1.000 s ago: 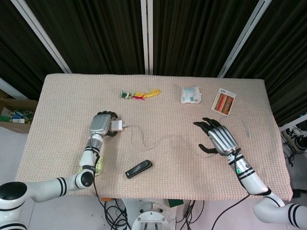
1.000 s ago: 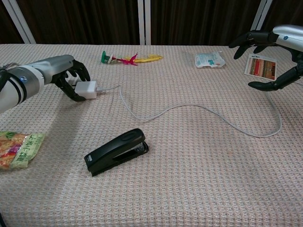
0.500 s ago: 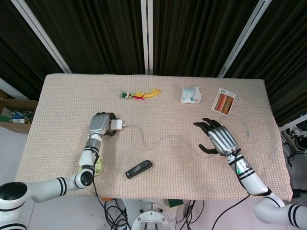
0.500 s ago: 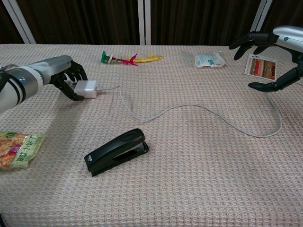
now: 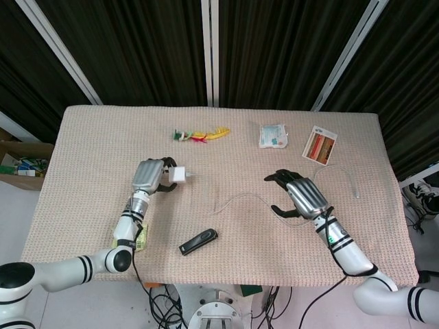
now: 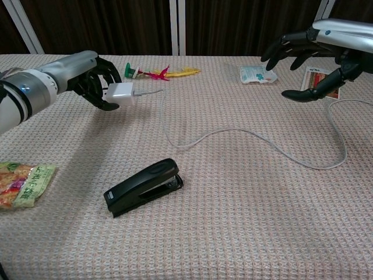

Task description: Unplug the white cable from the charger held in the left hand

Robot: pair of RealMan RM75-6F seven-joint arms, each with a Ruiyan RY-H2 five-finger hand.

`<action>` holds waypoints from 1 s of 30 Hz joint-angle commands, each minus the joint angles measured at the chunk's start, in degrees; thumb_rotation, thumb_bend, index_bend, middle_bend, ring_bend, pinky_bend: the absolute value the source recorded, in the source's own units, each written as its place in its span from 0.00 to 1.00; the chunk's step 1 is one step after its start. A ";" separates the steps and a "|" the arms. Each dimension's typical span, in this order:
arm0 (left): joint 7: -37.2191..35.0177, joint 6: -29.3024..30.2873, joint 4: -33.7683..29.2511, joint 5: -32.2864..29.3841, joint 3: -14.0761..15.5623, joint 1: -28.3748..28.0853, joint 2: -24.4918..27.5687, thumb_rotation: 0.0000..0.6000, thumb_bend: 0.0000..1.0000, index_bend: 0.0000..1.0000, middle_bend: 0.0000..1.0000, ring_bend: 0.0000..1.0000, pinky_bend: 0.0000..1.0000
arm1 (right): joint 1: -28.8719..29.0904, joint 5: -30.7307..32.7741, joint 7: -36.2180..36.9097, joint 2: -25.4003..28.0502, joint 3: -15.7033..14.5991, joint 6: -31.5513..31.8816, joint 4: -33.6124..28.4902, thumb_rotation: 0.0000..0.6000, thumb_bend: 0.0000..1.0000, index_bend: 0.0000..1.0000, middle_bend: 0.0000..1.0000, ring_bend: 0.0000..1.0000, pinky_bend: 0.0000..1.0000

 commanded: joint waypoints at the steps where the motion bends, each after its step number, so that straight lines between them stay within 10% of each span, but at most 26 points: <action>1: 2.54 1.29 -4.52 1.29 -0.47 -0.87 2.02 1.00 0.46 0.66 0.60 0.46 0.36 | 4.88 9.94 -9.15 -1.37 5.08 -2.97 -4.14 1.00 0.31 0.35 0.30 0.16 0.30; 14: 11.91 2.65 -12.62 -6.11 -3.82 -6.01 2.20 1.00 0.47 0.66 0.60 0.46 0.37 | 18.04 34.53 -29.68 -16.87 11.98 3.44 0.55 1.00 0.29 0.46 0.34 0.19 0.36; 30: 13.66 4.85 -14.03 -8.75 -3.79 -8.37 0.94 1.00 0.46 0.66 0.60 0.47 0.37 | 21.35 39.03 -32.06 -24.17 12.74 7.21 7.01 1.00 0.32 0.51 0.38 0.22 0.38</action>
